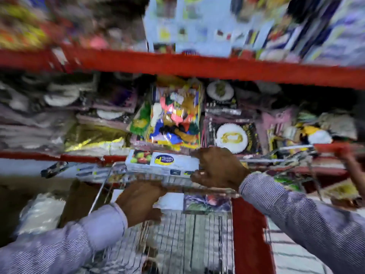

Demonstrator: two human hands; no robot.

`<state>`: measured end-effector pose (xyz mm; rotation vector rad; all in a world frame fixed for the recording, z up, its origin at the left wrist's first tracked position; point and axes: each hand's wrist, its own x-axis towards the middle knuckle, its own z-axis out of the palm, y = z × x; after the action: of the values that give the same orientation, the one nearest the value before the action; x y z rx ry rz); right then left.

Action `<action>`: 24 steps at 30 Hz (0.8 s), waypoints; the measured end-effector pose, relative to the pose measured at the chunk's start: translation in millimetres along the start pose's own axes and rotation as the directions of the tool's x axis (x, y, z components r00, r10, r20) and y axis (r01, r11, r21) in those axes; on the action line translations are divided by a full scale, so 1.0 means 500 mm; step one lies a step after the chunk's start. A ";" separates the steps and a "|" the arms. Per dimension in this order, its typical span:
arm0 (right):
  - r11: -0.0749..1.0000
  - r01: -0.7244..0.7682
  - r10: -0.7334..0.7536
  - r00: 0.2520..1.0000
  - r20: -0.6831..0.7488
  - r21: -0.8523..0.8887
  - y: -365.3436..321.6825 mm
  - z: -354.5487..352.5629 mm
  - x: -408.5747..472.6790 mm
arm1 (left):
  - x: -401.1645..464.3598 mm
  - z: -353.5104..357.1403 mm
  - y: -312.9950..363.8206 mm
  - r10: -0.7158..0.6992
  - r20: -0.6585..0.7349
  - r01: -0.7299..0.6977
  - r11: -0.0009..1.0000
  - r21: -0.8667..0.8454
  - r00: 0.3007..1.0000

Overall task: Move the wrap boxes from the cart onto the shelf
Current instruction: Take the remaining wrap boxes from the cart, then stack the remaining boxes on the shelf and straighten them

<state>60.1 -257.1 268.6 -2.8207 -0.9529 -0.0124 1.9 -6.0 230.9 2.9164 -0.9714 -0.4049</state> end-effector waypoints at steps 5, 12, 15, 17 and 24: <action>0.996 -0.001 -0.011 0.992 -0.127 -0.093 0.002 -0.278 0.058 | -0.020 -0.262 0.011 -0.080 -0.208 0.093 0.994 0.055 0.975; 0.996 -0.006 -0.009 0.984 -0.180 -0.085 0.017 -0.520 0.108 | -0.011 -0.495 0.024 -0.120 -0.312 0.157 0.983 0.096 0.943; 0.993 -0.053 0.026 0.973 -0.228 -0.110 0.040 -0.579 0.130 | -0.004 -0.556 0.027 -0.135 -0.362 0.175 0.981 0.079 0.922; 0.990 -0.085 0.056 0.970 -0.238 -0.113 0.058 -0.597 0.146 | 0.002 -0.587 0.033 -0.118 -0.371 0.151 0.987 0.061 0.921; 0.970 -0.220 0.201 0.966 -0.165 -0.107 0.137 -0.609 0.229 | 0.036 -0.646 0.021 -0.077 -0.412 0.099 0.994 0.033 0.908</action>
<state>206.3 -290.0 565.5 -2.9678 -0.6357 -0.2666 93.1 -39.2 539.5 2.9159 -0.7973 0.2349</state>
